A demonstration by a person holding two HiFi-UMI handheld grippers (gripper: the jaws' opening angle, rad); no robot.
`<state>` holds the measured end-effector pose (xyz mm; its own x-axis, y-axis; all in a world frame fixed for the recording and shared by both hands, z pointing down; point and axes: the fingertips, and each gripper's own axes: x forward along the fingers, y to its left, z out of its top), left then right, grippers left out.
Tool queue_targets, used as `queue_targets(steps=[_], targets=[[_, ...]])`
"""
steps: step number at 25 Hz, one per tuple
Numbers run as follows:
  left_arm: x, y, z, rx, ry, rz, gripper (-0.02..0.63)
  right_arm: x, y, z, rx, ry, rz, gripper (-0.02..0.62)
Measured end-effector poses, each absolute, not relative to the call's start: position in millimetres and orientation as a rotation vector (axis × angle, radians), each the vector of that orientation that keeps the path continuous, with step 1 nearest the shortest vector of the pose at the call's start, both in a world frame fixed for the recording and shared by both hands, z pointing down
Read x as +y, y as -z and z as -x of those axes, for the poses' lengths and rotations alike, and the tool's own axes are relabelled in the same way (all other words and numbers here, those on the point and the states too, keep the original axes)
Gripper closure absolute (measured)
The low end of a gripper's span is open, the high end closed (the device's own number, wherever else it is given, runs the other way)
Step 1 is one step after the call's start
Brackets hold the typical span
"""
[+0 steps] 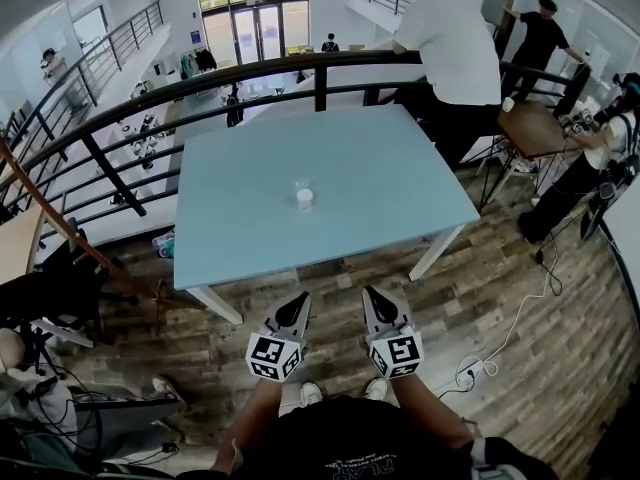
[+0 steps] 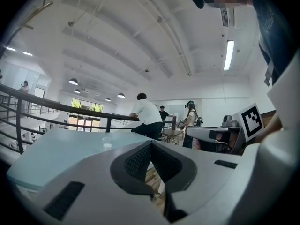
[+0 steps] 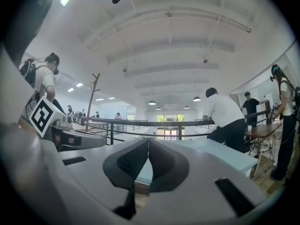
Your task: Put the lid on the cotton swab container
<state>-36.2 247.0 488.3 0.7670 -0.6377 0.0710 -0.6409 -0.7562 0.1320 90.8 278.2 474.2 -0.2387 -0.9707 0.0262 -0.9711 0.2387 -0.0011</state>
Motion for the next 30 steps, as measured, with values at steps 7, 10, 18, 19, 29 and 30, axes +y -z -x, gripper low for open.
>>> queue_targets(steps=[7, 10, 18, 19, 29, 30], targets=[[244.4, -491.1, 66.2, -1.029, -0.020, -2.806, 0.594, 275.1, -476.0, -50.5, -2.529, -0.064, -1.854, 0.577], [240.4, -493.1, 75.3, -1.033, -0.018, -2.799, 0.594, 271.8, -479.9, -42.0, -2.527, -0.070, -1.850, 0.577], [213.7, -504.9, 70.7, -1.028, -0.052, -2.788, 0.594, 235.6, -487.8, -41.3, -2.557, -0.087, -1.826, 0.577], [208.9, -505.7, 69.9, -1.034, -0.060, -2.790, 0.594, 228.2, -490.4, -41.9, -2.561, -0.095, -1.819, 0.577], [124.7, -494.7, 64.0, -1.180, -0.020, -2.729, 0.594, 134.6, -470.9, -52.6, -2.684, -0.027, -1.652, 0.577], [116.5, -493.5, 63.7, -1.196, -0.015, -2.719, 0.594, 127.7, -468.9, -54.5, -2.694, -0.028, -1.639, 0.577]])
